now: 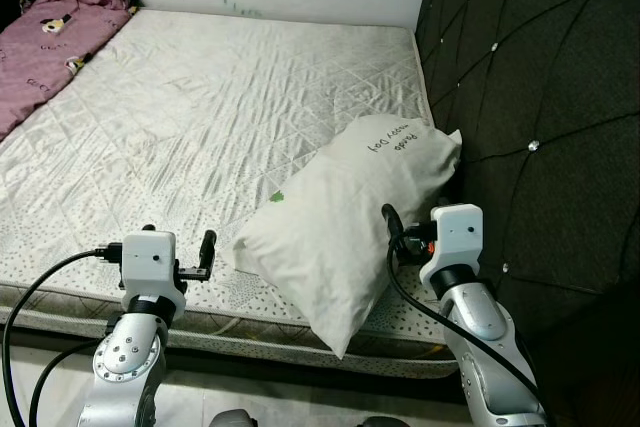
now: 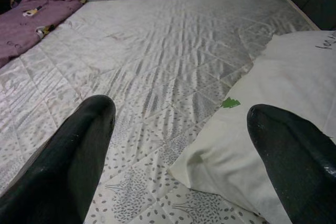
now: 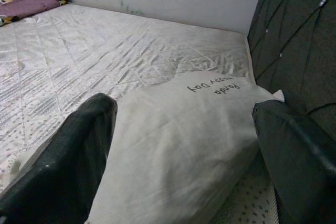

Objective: Clean up the room

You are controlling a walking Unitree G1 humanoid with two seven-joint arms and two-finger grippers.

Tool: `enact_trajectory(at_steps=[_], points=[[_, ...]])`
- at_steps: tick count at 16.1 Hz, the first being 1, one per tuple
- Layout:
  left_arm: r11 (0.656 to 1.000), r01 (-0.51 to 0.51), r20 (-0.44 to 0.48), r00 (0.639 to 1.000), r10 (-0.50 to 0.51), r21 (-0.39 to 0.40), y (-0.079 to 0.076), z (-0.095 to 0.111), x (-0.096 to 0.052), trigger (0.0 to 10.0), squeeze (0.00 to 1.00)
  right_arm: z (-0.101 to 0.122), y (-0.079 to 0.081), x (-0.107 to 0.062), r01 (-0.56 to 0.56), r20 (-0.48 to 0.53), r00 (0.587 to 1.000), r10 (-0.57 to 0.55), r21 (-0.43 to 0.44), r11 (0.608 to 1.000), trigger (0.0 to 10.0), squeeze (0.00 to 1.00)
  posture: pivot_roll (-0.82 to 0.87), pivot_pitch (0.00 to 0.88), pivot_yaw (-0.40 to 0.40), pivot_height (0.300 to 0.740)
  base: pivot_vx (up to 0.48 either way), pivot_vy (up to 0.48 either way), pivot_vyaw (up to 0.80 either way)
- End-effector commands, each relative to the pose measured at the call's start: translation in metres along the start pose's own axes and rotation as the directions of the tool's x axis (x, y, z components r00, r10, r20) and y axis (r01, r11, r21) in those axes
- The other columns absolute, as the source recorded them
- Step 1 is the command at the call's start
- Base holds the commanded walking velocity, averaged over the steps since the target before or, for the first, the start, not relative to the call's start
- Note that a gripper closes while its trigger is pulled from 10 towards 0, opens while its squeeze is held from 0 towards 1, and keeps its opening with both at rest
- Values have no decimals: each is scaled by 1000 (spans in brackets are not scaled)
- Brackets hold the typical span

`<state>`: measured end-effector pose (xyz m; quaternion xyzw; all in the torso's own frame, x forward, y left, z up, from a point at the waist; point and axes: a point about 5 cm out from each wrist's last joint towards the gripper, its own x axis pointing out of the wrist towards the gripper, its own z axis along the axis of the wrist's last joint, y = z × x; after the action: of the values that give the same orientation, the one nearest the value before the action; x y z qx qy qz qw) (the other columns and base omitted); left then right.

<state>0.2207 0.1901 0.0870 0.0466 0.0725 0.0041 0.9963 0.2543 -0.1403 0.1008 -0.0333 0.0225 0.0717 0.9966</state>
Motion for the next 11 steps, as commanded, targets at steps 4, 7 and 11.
enact_trajectory(at_steps=[4, 7, 11], points=[[1000, -20, 7, 1000, 20, -2, 3, 3, -1, 10000, 0, 0, 1, 3, -15, -6, 1000, 15, 2, 1000, 10000, 0, 45, 33, -5, 665, 0, 0, 0], [1000, -20, 7, 1000, 20, -1, 3, 3, 0, 10000, 0, 0, 1, 4, -16, -6, 1000, 16, 1, 1000, 10000, 0, 43, 31, -5, 630, 0, 0, 0], [1000, -23, 9, 1000, 23, 4, 2, 4, 1, 10000, 0, -1, 1, 4, -19, -9, 1000, 19, 2, 1000, 10000, 0, 43, 30, -6, 585, 0, 0, 0]])
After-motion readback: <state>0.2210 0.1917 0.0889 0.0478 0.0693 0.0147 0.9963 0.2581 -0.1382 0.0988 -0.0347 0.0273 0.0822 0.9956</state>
